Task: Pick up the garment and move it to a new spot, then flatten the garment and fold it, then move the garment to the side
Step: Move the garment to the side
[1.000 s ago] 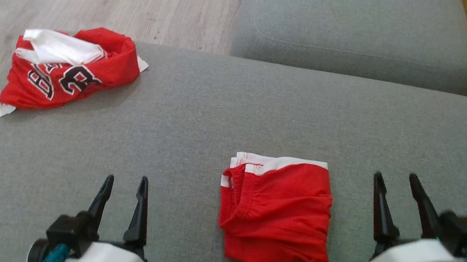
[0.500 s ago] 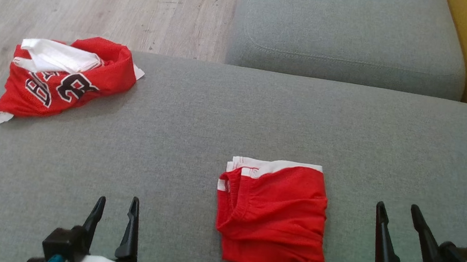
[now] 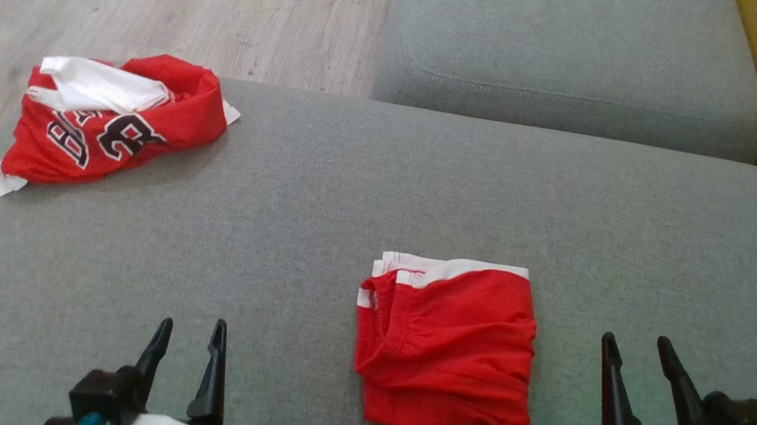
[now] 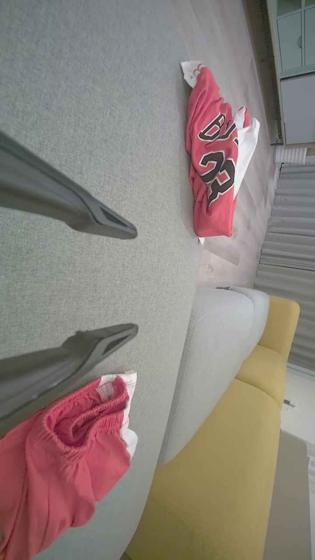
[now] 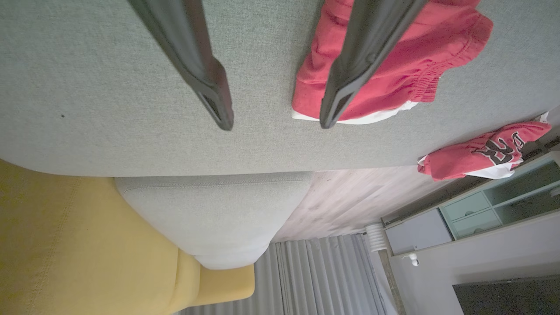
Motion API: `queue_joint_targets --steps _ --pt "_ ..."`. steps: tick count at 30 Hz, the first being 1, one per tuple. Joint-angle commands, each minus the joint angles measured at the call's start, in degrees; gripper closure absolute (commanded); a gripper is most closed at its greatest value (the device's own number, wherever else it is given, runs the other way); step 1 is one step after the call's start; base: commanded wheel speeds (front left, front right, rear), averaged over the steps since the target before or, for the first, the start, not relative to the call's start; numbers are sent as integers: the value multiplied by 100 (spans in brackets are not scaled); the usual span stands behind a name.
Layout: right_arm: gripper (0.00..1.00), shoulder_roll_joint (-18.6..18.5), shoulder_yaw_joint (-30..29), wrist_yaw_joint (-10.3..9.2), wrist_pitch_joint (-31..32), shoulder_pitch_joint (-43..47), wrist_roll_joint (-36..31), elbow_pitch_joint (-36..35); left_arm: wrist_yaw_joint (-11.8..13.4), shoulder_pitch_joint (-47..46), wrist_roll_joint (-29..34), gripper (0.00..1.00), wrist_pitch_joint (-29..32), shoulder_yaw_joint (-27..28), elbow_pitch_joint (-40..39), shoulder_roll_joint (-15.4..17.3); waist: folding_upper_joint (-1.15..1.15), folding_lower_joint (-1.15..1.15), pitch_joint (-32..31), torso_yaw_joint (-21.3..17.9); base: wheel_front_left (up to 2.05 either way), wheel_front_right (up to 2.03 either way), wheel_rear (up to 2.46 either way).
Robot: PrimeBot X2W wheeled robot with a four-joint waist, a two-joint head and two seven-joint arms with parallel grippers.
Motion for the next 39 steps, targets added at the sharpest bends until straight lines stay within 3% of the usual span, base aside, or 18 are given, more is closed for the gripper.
queue_joint_targets --steps 1,7,19,26,27,28,32,39 --pt "0 -32 128 43 16 -179 9 -172 16 -294 21 0 -19 183 -180 108 0 0 18 15 0 0 0" --pt "0 -31 76 43 568 -532 -41 -119 46 -344 41 0 -24 191 -228 114 0 0 150 91 0 0 0" --pt "0 -31 -94 43 3055 -1926 -51 690 21 -617 116 0 -100 231 -244 -93 0 0 797 690 0 0 0" --pt "0 -133 -135 43 3832 -2118 152 1245 -52 -711 190 0 -149 291 -181 -225 0 0 1045 1012 0 0 0" --pt "32 -132 -135 43 3882 -2128 204 1275 -62 -721 202 0 -154 300 -175 -241 0 0 1076 1032 0 0 0" --pt "55 -131 -131 43 3909 -2138 253 1290 -70 -727 213 0 -158 312 -170 -255 0 0 1100 1041 0 0 0" --pt "100 -125 -139 43 3825 -2213 341 1275 -93 -767 292 0 -170 342 -198 -301 0 0 1206 988 0 0 0" --pt "100 -299 -217 43 3282 -2466 168 1116 -131 -891 487 0 -178 314 -369 -297 0 0 1401 365 0 0 0"
